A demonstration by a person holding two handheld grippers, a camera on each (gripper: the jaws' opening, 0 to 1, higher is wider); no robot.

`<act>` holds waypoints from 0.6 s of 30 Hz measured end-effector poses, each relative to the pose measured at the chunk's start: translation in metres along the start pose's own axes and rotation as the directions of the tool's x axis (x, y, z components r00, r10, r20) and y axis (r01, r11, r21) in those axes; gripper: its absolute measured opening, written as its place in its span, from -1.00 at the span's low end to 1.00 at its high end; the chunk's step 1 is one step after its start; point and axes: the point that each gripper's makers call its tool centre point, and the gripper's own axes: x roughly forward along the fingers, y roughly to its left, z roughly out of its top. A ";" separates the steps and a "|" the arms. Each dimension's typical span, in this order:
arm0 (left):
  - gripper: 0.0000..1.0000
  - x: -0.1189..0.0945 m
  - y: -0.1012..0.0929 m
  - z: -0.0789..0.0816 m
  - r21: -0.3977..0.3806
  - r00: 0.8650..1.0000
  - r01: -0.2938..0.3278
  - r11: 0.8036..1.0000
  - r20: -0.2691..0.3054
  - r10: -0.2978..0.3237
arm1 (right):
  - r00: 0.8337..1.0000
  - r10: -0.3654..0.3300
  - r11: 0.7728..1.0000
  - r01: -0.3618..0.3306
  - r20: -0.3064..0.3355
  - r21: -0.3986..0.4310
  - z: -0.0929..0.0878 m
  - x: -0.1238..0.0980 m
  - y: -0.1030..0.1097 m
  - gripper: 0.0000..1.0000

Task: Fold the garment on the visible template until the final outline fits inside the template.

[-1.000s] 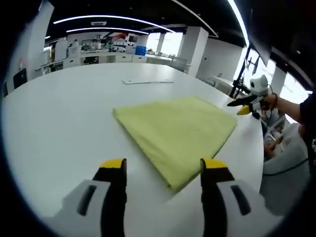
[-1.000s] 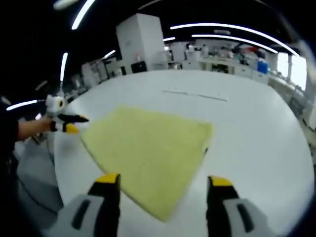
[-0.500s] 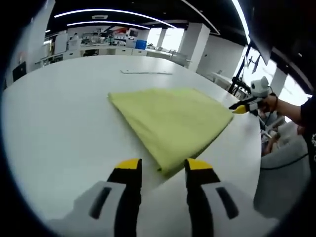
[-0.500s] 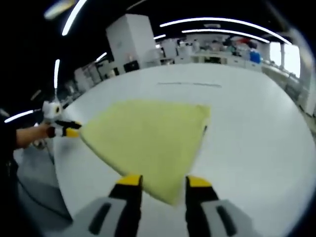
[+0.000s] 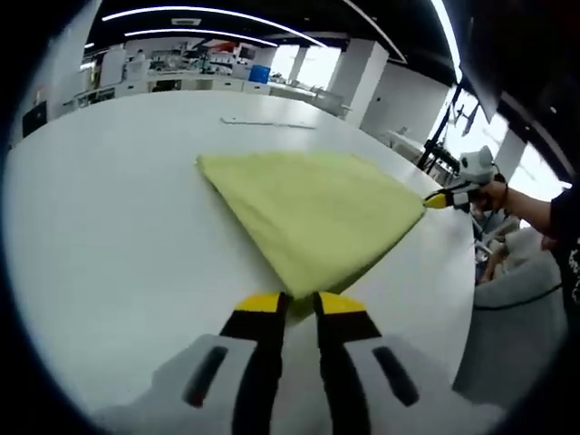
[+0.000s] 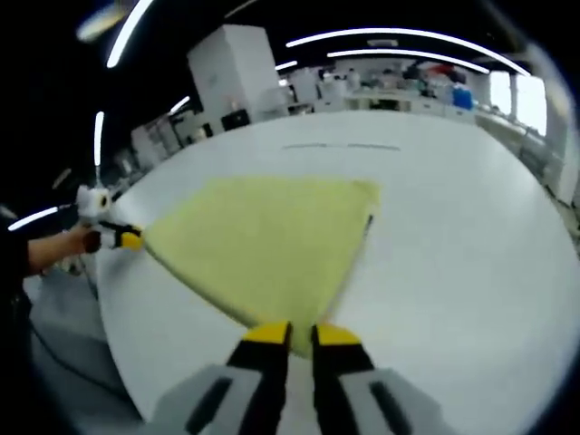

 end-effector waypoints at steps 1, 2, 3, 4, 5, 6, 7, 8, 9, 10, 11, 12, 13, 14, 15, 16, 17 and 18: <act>-0.88 0.000 0.001 0.000 -0.003 1.000 -0.002 1.000 -0.002 0.002 | 1.000 0.000 1.000 0.000 -0.002 -0.003 0.000 0.000 0.000 -0.95; -0.91 0.000 0.002 -0.001 -0.008 1.000 -0.002 1.000 0.003 0.002 | 1.000 -0.003 1.000 0.003 -0.004 -0.006 -0.001 0.000 -0.001 -0.97; -0.92 0.000 0.002 0.000 -0.010 1.000 -0.001 1.000 0.007 0.001 | 1.000 -0.006 1.000 0.006 -0.005 -0.010 -0.001 0.000 -0.001 -0.99; -0.94 -0.001 0.002 0.000 -0.011 1.000 -0.001 1.000 0.011 0.001 | 1.000 -0.006 1.000 0.006 -0.006 -0.013 -0.001 0.000 -0.001 -1.00; -0.96 -0.001 0.002 0.000 -0.009 1.000 0.001 1.000 0.012 -0.001 | 1.000 -0.007 1.000 0.007 -0.005 -0.015 -0.001 0.000 -0.001 -1.00; -0.98 -0.002 0.002 -0.001 -0.006 1.000 0.003 1.000 0.013 -0.003 | 1.000 -0.008 1.000 0.008 -0.006 -0.016 -0.001 0.000 -0.002 -1.00; -1.00 -0.002 0.003 -0.001 -0.003 1.000 0.003 1.000 0.013 -0.003 | 1.000 -0.009 1.000 0.009 -0.007 -0.016 -0.002 0.000 -0.002 -1.00; -1.00 -0.002 0.003 -0.001 0.002 1.000 0.006 1.000 0.013 -0.006 | 1.000 -0.009 1.000 0.009 -0.005 -0.013 -0.001 0.000 -0.002 -1.00; -1.00 -0.002 0.003 -0.001 0.007 1.000 0.005 1.000 0.014 -0.005 | 1.000 -0.009 1.000 0.009 -0.005 -0.012 -0.002 0.000 -0.003 -1.00; -1.00 -0.002 0.002 -0.001 0.010 1.000 0.004 1.000 0.016 -0.004 | 1.000 -0.010 1.000 0.010 -0.005 -0.012 -0.002 0.000 -0.003 -1.00; -1.00 -0.003 0.002 -0.001 0.010 1.000 0.004 1.000 0.017 -0.004 | 1.000 -0.010 1.000 0.010 -0.005 -0.013 -0.002 0.000 -0.003 -1.00; -1.00 -0.003 0.002 0.000 0.014 1.000 0.002 1.000 0.021 -0.002 | 1.000 -0.011 1.000 0.010 -0.005 -0.014 -0.002 -0.001 -0.003 -1.00; -1.00 -0.003 0.003 0.001 0.021 1.000 0.002 1.000 0.025 -0.002 | 1.000 -0.012 1.000 0.012 -0.006 -0.014 -0.002 -0.001 -0.002 -1.00; -1.00 -0.003 0.003 0.001 0.024 1.000 0.002 1.000 0.024 -0.002 | 1.000 -0.012 1.000 0.012 -0.006 -0.014 -0.003 -0.001 -0.002 -1.00; -1.00 -0.004 0.002 0.001 0.032 1.000 0.000 0.999 0.022 -0.001 | 1.000 -0.012 1.000 0.012 -0.008 -0.013 -0.003 -0.001 -0.003 -1.00; -1.00 -0.005 0.001 0.000 0.038 1.000 -0.001 0.999 0.022 0.000 | 1.000 -0.012 1.000 0.012 -0.009 -0.012 -0.003 -0.002 -0.003 -1.00; -1.00 -0.005 0.001 -0.001 0.042 1.000 -0.002 0.999 0.018 0.001 | 1.000 -0.011 1.000 0.011 -0.010 -0.011 -0.004 -0.002 -0.002 -1.00; -1.00 -0.005 0.001 -0.002 0.046 1.000 -0.002 0.999 0.014 0.001 | 1.000 -0.011 1.000 0.010 -0.012 -0.013 -0.005 -0.003 -0.001 -1.00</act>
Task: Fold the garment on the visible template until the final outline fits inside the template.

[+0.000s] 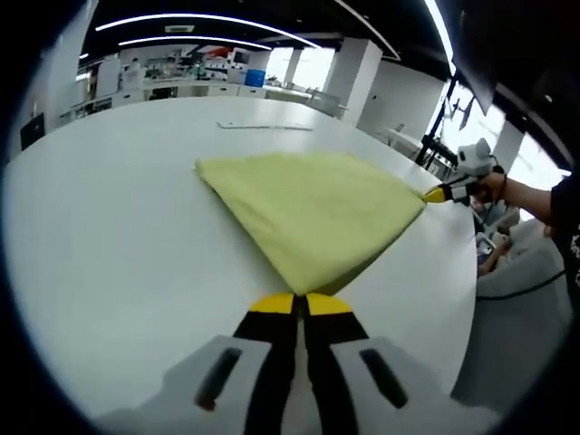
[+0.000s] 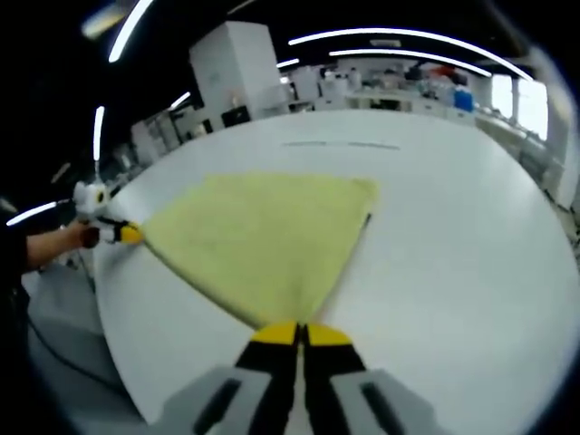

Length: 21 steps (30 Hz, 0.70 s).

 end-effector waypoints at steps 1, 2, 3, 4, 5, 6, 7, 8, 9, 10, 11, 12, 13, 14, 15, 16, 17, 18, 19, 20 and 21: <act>-1.00 -0.001 -0.001 -0.002 0.008 1.000 -0.004 1.000 -0.006 0.004 | 1.000 -0.003 1.000 0.003 -0.004 -0.005 -0.001 0.000 -0.001 -1.00; -1.00 -0.002 -0.002 -0.003 0.018 1.000 -0.007 1.000 -0.009 0.007 | 1.000 -0.004 1.000 0.004 -0.006 -0.005 -0.002 -0.001 -0.001 -1.00; -1.00 -0.003 -0.003 -0.003 0.024 1.000 -0.006 1.000 -0.011 0.007 | 1.000 -0.002 1.000 0.002 -0.006 -0.002 -0.002 -0.002 0.000 -1.00; -1.00 -0.004 -0.006 -0.005 0.030 1.000 -0.006 1.000 -0.013 0.006 | 1.000 -0.002 1.000 0.002 -0.006 -0.001 -0.003 -0.002 0.001 -1.00; -1.00 -0.005 -0.007 -0.005 0.031 1.000 -0.005 1.000 -0.014 0.005 | 1.000 -0.002 1.000 0.002 -0.007 -0.001 -0.004 -0.003 0.002 -1.00; -1.00 -0.006 -0.009 -0.006 0.032 1.000 -0.003 0.999 -0.016 0.003 | 1.000 -0.003 1.000 0.003 -0.008 0.000 -0.004 -0.004 0.002 -1.00; -1.00 -0.007 -0.009 -0.007 0.032 1.000 0.000 0.999 -0.018 0.000 | 1.000 -0.002 1.000 0.002 -0.010 0.001 -0.005 -0.005 0.004 -1.00; -1.00 -0.007 -0.009 -0.007 0.033 1.000 0.004 0.999 -0.022 -0.003 | 1.000 -0.002 1.000 0.002 -0.010 0.002 -0.006 -0.006 0.004 -1.00; -1.00 -0.008 -0.011 -0.009 0.036 1.000 0.008 0.999 -0.027 -0.007 | 1.000 -0.001 1.000 0.001 -0.011 0.003 -0.007 -0.006 0.004 -1.00; -1.00 -0.010 -0.014 -0.010 0.039 0.999 0.010 0.999 -0.031 -0.008 | 1.000 0.002 1.000 -0.002 -0.011 0.006 -0.008 -0.006 0.003 -1.00; -1.00 -0.011 -0.015 -0.011 0.045 0.999 0.013 0.999 -0.037 -0.012 | 1.000 0.002 1.000 -0.002 -0.012 0.007 -0.008 -0.006 0.003 -1.00; -1.00 -0.011 -0.016 -0.011 0.048 0.999 0.014 0.999 -0.038 -0.012 | 1.000 0.003 1.000 -0.003 -0.013 0.005 -0.009 -0.006 0.004 -1.00; -1.00 -0.012 -0.017 -0.011 0.053 0.999 0.016 0.998 -0.041 -0.014 | 1.000 0.003 1.000 -0.003 -0.013 0.005 -0.010 -0.007 0.005 -1.00; -1.00 -0.013 -0.017 -0.012 0.057 0.999 0.017 0.998 -0.043 -0.014 | 1.000 0.004 1.000 -0.004 -0.015 0.004 -0.011 -0.007 0.006 -1.00; -1.00 -0.015 -0.019 -0.013 0.055 0.999 0.016 0.998 -0.044 -0.014 | 1.000 0.005 1.000 -0.005 -0.016 0.002 -0.011 -0.008 0.006 -1.00; -1.00 -0.015 -0.020 -0.014 0.055 0.999 0.016 0.998 -0.043 -0.013 | 1.000 0.006 1.000 -0.006 -0.016 0.002 -0.012 -0.009 0.007 -1.00; -1.00 -0.016 -0.020 -0.014 0.053 0.999 0.016 0.998 -0.044 -0.014 | 1.000 0.007 1.000 -0.007 -0.016 0.003 -0.012 -0.009 0.008 -1.00; -1.00 -0.016 -0.020 -0.015 0.051 0.999 0.017 0.999 -0.047 -0.015 | 1.000 0.009 1.000 -0.009 -0.016 0.004 -0.013 -0.009 0.008 -1.00; -1.00 -0.017 -0.020 -0.016 0.052 0.999 0.019 0.998 -0.048 -0.016 | 1.000 0.010 1.000 -0.010 -0.017 0.005 -0.013 -0.009 0.008 -1.00; -1.00 -0.017 -0.020 -0.017 0.052 0.999 0.020 0.998 -0.050 -0.017 | 1.000 0.011 1.000 -0.011 -0.017 0.005 -0.013 -0.009 0.008 -1.00; -1.00 -0.018 -0.021 -0.018 0.052 0.998 0.020 0.998 -0.052 -0.017 | 1.000 0.013 1.000 -0.013 -0.017 0.005 -0.015 -0.010 0.009 -1.00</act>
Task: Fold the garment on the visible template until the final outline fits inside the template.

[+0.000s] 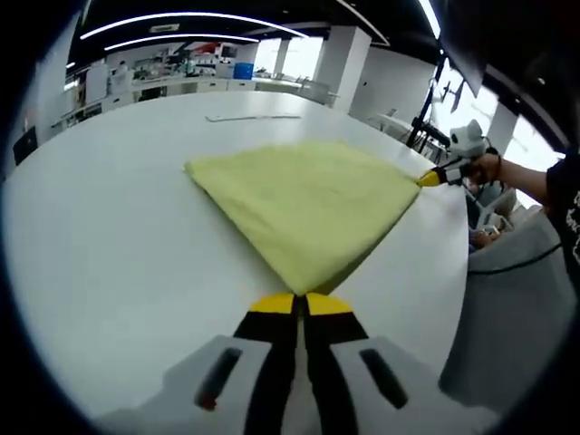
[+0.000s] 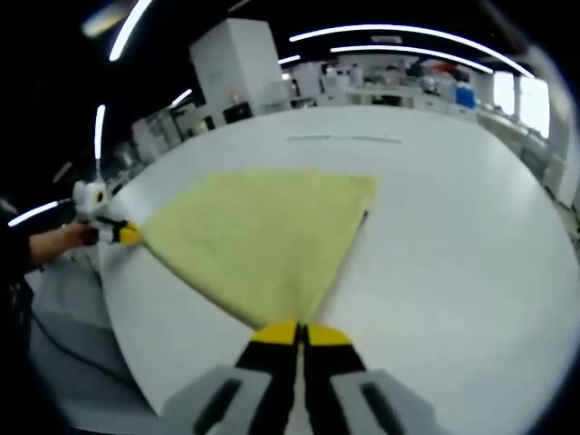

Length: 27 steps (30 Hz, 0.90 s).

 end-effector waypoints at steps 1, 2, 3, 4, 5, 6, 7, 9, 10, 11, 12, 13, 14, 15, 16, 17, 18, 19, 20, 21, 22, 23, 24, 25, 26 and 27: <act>-1.00 -0.001 -0.001 -0.001 -0.001 1.000 0.000 1.000 0.000 0.000 | 1.000 0.001 1.000 -0.001 -0.001 0.001 -0.001 0.000 0.000 -1.00; -1.00 -0.001 -0.002 -0.002 0.000 1.000 0.001 1.000 -0.001 -0.001 | 1.000 0.002 1.000 -0.002 -0.001 0.002 -0.003 -0.002 0.002 -1.00; -1.00 -0.002 -0.002 -0.002 -0.002 1.000 0.001 1.000 -0.003 -0.001 | 1.000 0.003 1.000 -0.003 -0.002 0.001 -0.003 -0.003 0.003 -1.00; -1.00 -0.002 -0.002 -0.003 -0.005 1.000 0.001 1.000 -0.003 -0.001 | 1.000 0.004 1.000 -0.004 -0.002 0.002 -0.005 -0.004 0.004 -1.00; -1.00 -0.003 -0.001 -0.005 -0.005 1.000 0.001 1.000 -0.003 -0.001 | 1.000 0.004 1.000 -0.004 -0.002 0.004 -0.006 -0.005 0.006 -1.00; -1.00 -0.004 -0.002 -0.007 -0.007 1.000 0.001 1.000 -0.006 -0.001 | 1.000 0.005 1.000 -0.005 -0.001 0.005 -0.007 -0.005 0.006 -1.00; -1.00 -0.005 -0.003 -0.009 -0.006 1.000 0.002 1.000 -0.010 -0.002 | 1.000 0.005 1.000 -0.005 -0.001 0.008 -0.007 -0.005 0.007 -1.00; -1.00 -0.005 -0.004 -0.011 -0.006 1.000 0.002 1.000 -0.014 -0.002 | 1.000 0.008 1.000 -0.008 0.000 0.013 -0.008 -0.006 0.008 -1.00; -1.00 -0.005 -0.004 -0.011 -0.006 1.000 0.001 1.000 -0.013 -0.001 | 1.000 0.008 1.000 -0.008 0.001 0.015 -0.009 -0.006 0.008 -1.00; -1.00 -0.006 -0.005 -0.010 -0.006 1.000 0.000 1.000 -0.013 0.000 | 1.000 0.010 1.000 -0.010 0.001 0.015 -0.009 -0.007 0.009 -1.00; -1.00 -0.006 -0.005 -0.011 -0.007 1.000 0.000 1.000 -0.013 0.000 | 1.000 0.010 1.000 -0.010 0.001 0.014 -0.009 -0.007 0.009 -1.00; -1.00 -0.007 -0.004 -0.011 -0.007 1.000 -0.002 1.000 -0.013 0.002 | 1.000 0.010 1.000 -0.010 0.000 0.014 -0.010 -0.007 0.010 -1.00; -1.00 -0.007 -0.004 -0.011 -0.006 1.000 -0.002 1.000 -0.015 0.002 | 1.000 0.011 1.000 -0.011 0.000 0.013 -0.010 -0.008 0.011 -1.00; -1.00 -0.007 -0.005 -0.011 -0.007 1.000 -0.005 1.000 -0.015 0.005 | 1.000 0.012 1.000 -0.012 -0.002 0.010 -0.011 -0.008 0.011 -1.00; -1.00 -0.007 -0.005 -0.011 -0.009 1.000 -0.007 1.000 -0.015 0.007 | 1.000 0.012 1.000 -0.012 -0.002 0.009 -0.010 -0.008 0.011 -1.00; -1.00 -0.007 -0.004 -0.012 -0.010 1.000 -0.008 1.000 -0.016 0.008 | 1.000 0.012 1.000 -0.012 -0.001 0.009 -0.011 -0.008 0.011 -1.00; -1.00 -0.007 -0.003 -0.012 -0.010 1.000 -0.009 1.000 -0.016 0.009 | 1.000 0.011 1.000 -0.011 0.000 0.008 -0.011 -0.008 0.011 -1.00; -1.00 -0.007 -0.003 -0.012 -0.017 1.000 -0.011 1.000 -0.016 0.011 | 1.000 0.010 1.000 -0.010 0.000 0.008 -0.011 -0.008 0.010 -1.00; -1.00 -0.007 -0.003 -0.012 -0.030 1.000 -0.009 1.000 -0.013 0.008 | 1.000 0.008 1.000 -0.008 -0.002 0.004 -0.010 -0.007 0.010 -1.00; -1.00 -0.007 -0.002 -0.012 -0.042 1.000 -0.007 0.999 -0.006 0.006 | 1.000 0.005 1.000 -0.005 -0.005 -0.002 -0.011 -0.007 0.010 -1.00; -1.00 -0.007 -0.002 -0.011 -0.052 1.000 -0.007 0.999 -0.004 0.007 | 1.000 0.001 1.000 -0.001 -0.008 -0.013 -0.011 -0.008 0.010 -1.00; -1.00 -0.007 -0.003 -0.011 -0.059 1.000 -0.006 0.998 -0.001 0.006 | 1.000 0.000 1.000 0.000 -0.007 -0.016 -0.010 -0.008 0.011 -1.00; -1.00 -0.007 -0.002 -0.011 -0.063 1.000 -0.007 0.998 0.003 0.007 | 1.000 0.000 1.000 0.000 -0.006 -0.017 -0.010 -0.007 0.012 -1.00; -1.00 -0.008 -0.002 -0.011 -0.065 1.000 -0.008 0.998 0.005 0.008 | 1.000 -0.002 1.000 0.002 -0.004 -0.017 -0.010 -0.007 0.012 -1.00; -1.00 -0.008 -0.001 -0.012 -0.065 1.000 -0.009 0.998 0.004 0.009 | 1.000 -0.006 1.000 0.006 -0.003 -0.018 -0.010 -0.007 0.011 -1.00; -0.99 -0.009 -0.001 -0.012 -0.066 1.000 -0.010 0.998 0.004 0.010 | 1.000 -0.008 1.000 0.008 -0.001 -0.020 -0.010 -0.007 0.011 -1.00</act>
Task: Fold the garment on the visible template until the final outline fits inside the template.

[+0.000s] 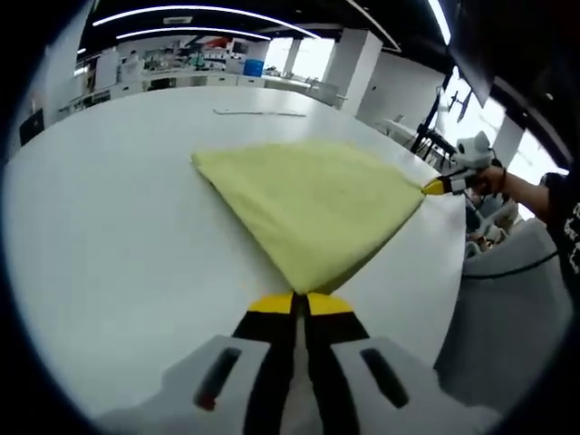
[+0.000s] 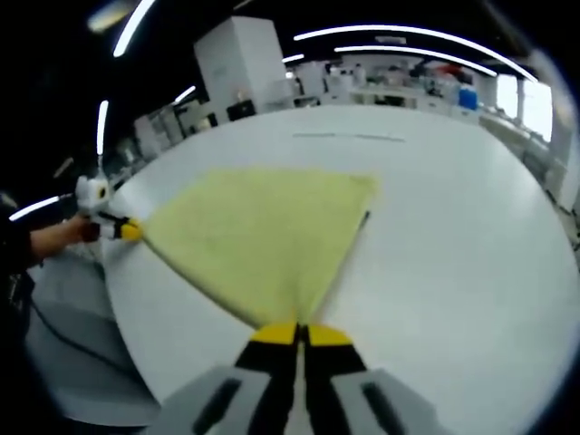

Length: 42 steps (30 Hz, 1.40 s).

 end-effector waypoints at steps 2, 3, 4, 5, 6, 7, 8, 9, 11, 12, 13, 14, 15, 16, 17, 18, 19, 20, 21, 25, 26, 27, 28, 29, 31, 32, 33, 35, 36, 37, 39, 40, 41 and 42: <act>-0.94 0.000 0.001 0.000 -0.008 1.000 -0.004 1.000 0.002 0.004 | 1.000 -0.005 1.000 0.005 0.007 0.003 0.001 0.000 -0.001 -0.91; -0.89 -0.001 0.003 0.001 -0.024 1.000 -0.009 1.000 0.012 0.009 | 1.000 -0.003 1.000 0.003 0.013 0.005 0.002 -0.001 -0.001 -0.84; -0.84 -0.002 0.005 0.001 -0.039 1.000 -0.010 0.999 0.019 0.011 | 1.000 -0.003 1.000 0.003 0.021 0.009 0.004 -0.001 0.000 -0.74; -0.80 -0.003 0.005 0.002 -0.052 1.000 -0.008 0.999 0.024 0.009 | 1.000 -0.003 1.000 0.003 0.024 0.007 0.005 -0.001 0.000 -0.68; -0.75 -0.001 0.003 0.004 -0.068 1.000 -0.007 0.998 0.030 0.009 | 1.000 -0.004 1.000 0.004 0.027 0.002 0.006 -0.001 0.000 -0.62; -0.71 -0.001 0.003 0.005 -0.077 0.999 -0.007 0.997 0.034 0.009 | 1.000 -0.004 1.000 0.004 0.027 0.000 0.006 -0.001 0.000 -0.53; -0.66 -0.002 0.005 0.005 -0.077 0.999 -0.009 0.997 0.038 0.012 | 1.000 -0.005 1.000 0.005 0.029 -0.005 0.008 -0.002 0.001 -0.45; -0.58 -0.003 0.006 0.005 -0.082 0.999 -0.014 0.997 0.042 0.018 | 1.000 -0.005 1.000 0.005 0.031 -0.008 0.009 -0.002 0.002 -0.37; -0.48 -0.004 0.008 0.006 -0.093 0.999 -0.020 0.995 0.048 0.024 | 0.999 -0.004 1.000 0.004 0.040 -0.015 0.013 -0.003 0.004 -0.20; -0.41 -0.005 0.008 0.007 -0.094 0.998 -0.021 0.995 0.055 0.026 | 0.999 -0.003 1.000 0.004 0.045 -0.019 0.014 -0.004 0.005 -0.13; -0.36 -0.006 0.007 0.009 -0.095 0.998 -0.024 0.995 0.063 0.030 | 0.999 -0.001 1.000 0.003 0.050 -0.027 0.017 -0.004 0.007 -0.04; -0.30 -0.007 0.006 0.010 -0.098 0.997 -0.026 0.995 0.068 0.033 | 0.999 0.001 0.999 0.001 0.054 -0.035 0.018 -0.004 0.008 0.01; -0.22 -0.008 0.006 0.012 -0.095 0.996 -0.027 0.995 0.077 0.035 | 0.998 0.003 0.999 0.000 0.057 -0.045 0.020 -0.005 0.008 0.06; -0.16 -0.008 0.005 0.013 -0.096 0.996 -0.029 0.995 0.081 0.037 | 0.998 0.005 0.999 -0.002 0.057 -0.050 0.021 -0.006 0.010 0.13; -0.11 -0.010 0.003 0.015 -0.096 0.996 -0.031 0.995 0.086 0.040 | 0.998 0.007 0.998 -0.004 0.059 -0.055 0.023 -0.007 0.013 0.19; -0.04 -0.011 0.002 0.016 -0.094 0.995 -0.032 0.995 0.089 0.040 | 0.998 0.008 0.998 -0.004 0.063 -0.061 0.024 -0.008 0.015 0.25; 0.02 -0.013 -0.001 0.018 -0.091 0.995 -0.032 0.995 0.092 0.040 | 0.997 0.011 0.997 -0.006 0.070 -0.073 0.027 -0.010 0.018 0.32; 0.08 -0.014 -0.004 0.020 -0.088 0.994 -0.028 0.996 0.100 0.037 | 0.997 0.014 0.996 -0.007 0.073 -0.084 0.028 -0.011 0.020 0.36; 0.16 -0.015 -0.007 0.023 -0.088 0.994 -0.028 0.996 0.105 0.037 | 0.997 0.020 0.993 -0.012 0.070 -0.114 0.029 -0.012 0.023 0.39; 0.37 -0.020 -0.012 0.028 -0.087 0.992 -0.034 0.996 0.122 0.045 | 0.998 0.021 0.988 -0.013 0.054 -0.152 0.032 -0.014 0.028 0.60; 0.42 -0.021 -0.012 0.029 -0.087 0.991 -0.035 0.996 0.123 0.045 | 0.998 0.022 0.988 -0.014 0.054 -0.154 0.033 -0.015 0.031 0.65; 0.45 -0.022 -0.011 0.030 -0.089 0.991 -0.036 0.995 0.126 0.047 | 0.998 0.022 0.988 -0.014 0.055 -0.156 0.035 -0.017 0.034 0.69; 0.49 -0.022 -0.011 0.030 -0.089 0.991 -0.038 0.995 0.126 0.049 | 0.998 0.024 0.988 -0.015 0.054 -0.154 0.037 -0.019 0.036 0.75; 0.55 -0.024 -0.012 0.030 -0.085 0.991 -0.043 0.995 0.123 0.053 | 0.998 0.028 0.989 -0.018 0.061 -0.147 0.039 -0.021 0.038 0.80; 0.62 -0.027 -0.012 0.031 -0.076 0.991 -0.055 0.996 0.118 0.064 | 0.996 0.037 0.991 -0.027 0.081 -0.128 0.044 -0.025 0.045 0.93; 0.66 -0.029 -0.011 0.031 -0.076 0.991 -0.059 0.995 0.119 0.068 | 0.995 0.045 0.992 -0.033 0.092 -0.123 0.047 -0.027 0.047 0.97; 0.69 -0.029 -0.009 0.031 -0.081 0.990 -0.061 0.995 0.123 0.071 | 0.994 0.048 0.992 -0.037 0.095 -0.118 0.048 -0.028 0.048 0.98; 0.73 -0.031 -0.009 0.032 -0.090 0.989 -0.061 0.994 0.128 0.072 | 0.994 0.052 0.993 -0.041 0.097 -0.108 0.049 -0.032 0.052 0.98; 0.77 -0.032 -0.010 0.033 -0.090 0.989 -0.063 0.994 0.131 0.075 | 0.993 0.050 0.994 -0.040 0.104 -0.103 0.050 -0.034 0.053 0.98; 0.80 -0.034 -0.012 0.033 -0.081 0.988 -0.068 0.994 0.133 0.079 | 0.993 0.048 0.994 -0.037 0.110 -0.101 0.050 -0.036 0.054 0.98; 0.87 -0.036 -0.013 0.034 -0.061 0.988 -0.082 0.995 0.129 0.089 | 0.992 0.043 0.995 -0.031 0.120 -0.094 0.051 -0.039 0.055 0.98; 0.90 -0.037 -0.013 0.034 -0.051 0.987 -0.088 0.995 0.131 0.094 | 0.992 0.042 0.995 -0.031 0.122 -0.092 0.051 -0.041 0.056 0.98; 0.92 -0.038 -0.013 0.035 -0.046 0.986 -0.093 0.995 0.135 0.098 | 0.991 0.041 0.995 -0.030 0.125 -0.090 0.051 -0.043 0.057 0.98; 0.94 -0.039 -0.014 0.036 -0.044 0.985 -0.096 0.994 0.138 0.101 | 0.991 0.041 0.995 -0.030 0.127 -0.091 0.051 -0.044 0.058 0.98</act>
